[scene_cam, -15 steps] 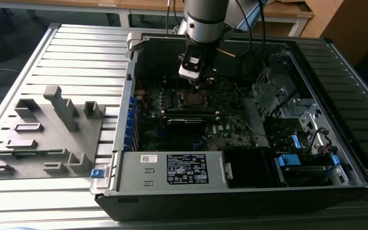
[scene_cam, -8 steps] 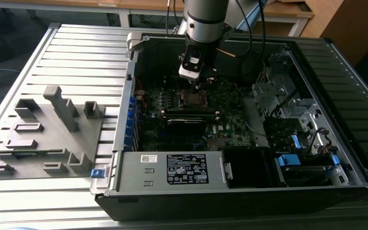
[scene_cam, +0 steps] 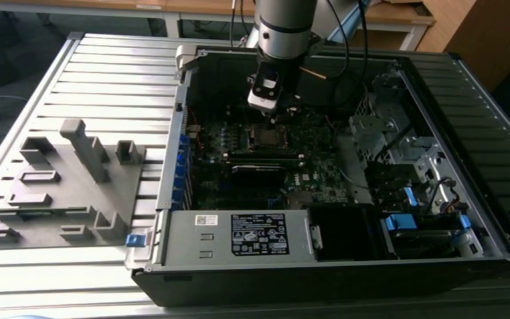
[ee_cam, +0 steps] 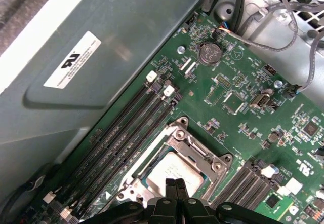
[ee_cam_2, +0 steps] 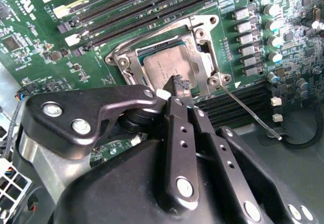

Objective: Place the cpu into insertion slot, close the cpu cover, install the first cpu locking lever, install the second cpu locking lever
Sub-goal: 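Close the cpu cover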

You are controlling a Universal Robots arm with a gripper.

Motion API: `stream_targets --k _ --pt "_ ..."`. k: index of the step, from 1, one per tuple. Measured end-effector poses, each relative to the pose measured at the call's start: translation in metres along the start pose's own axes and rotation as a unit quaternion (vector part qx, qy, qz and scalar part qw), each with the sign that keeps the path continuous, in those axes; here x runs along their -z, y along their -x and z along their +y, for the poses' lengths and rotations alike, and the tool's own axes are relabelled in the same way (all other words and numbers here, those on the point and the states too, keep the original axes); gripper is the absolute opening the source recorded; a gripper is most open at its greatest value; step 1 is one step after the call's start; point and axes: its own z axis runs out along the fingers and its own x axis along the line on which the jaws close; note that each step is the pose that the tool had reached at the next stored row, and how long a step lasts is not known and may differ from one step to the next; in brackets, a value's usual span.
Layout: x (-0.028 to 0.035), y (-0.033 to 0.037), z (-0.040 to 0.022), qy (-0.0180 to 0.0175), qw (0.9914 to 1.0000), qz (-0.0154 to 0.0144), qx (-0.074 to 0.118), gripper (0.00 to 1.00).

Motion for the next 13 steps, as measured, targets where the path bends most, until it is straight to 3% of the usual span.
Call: stream_targets --k 6,13 --pt "0.0000 0.0000 0.0000 0.0000 0.99984 0.0006 0.018 0.11" --pt "-0.0001 0.0000 0.0000 0.0001 0.99868 0.0018 0.051 0.11"
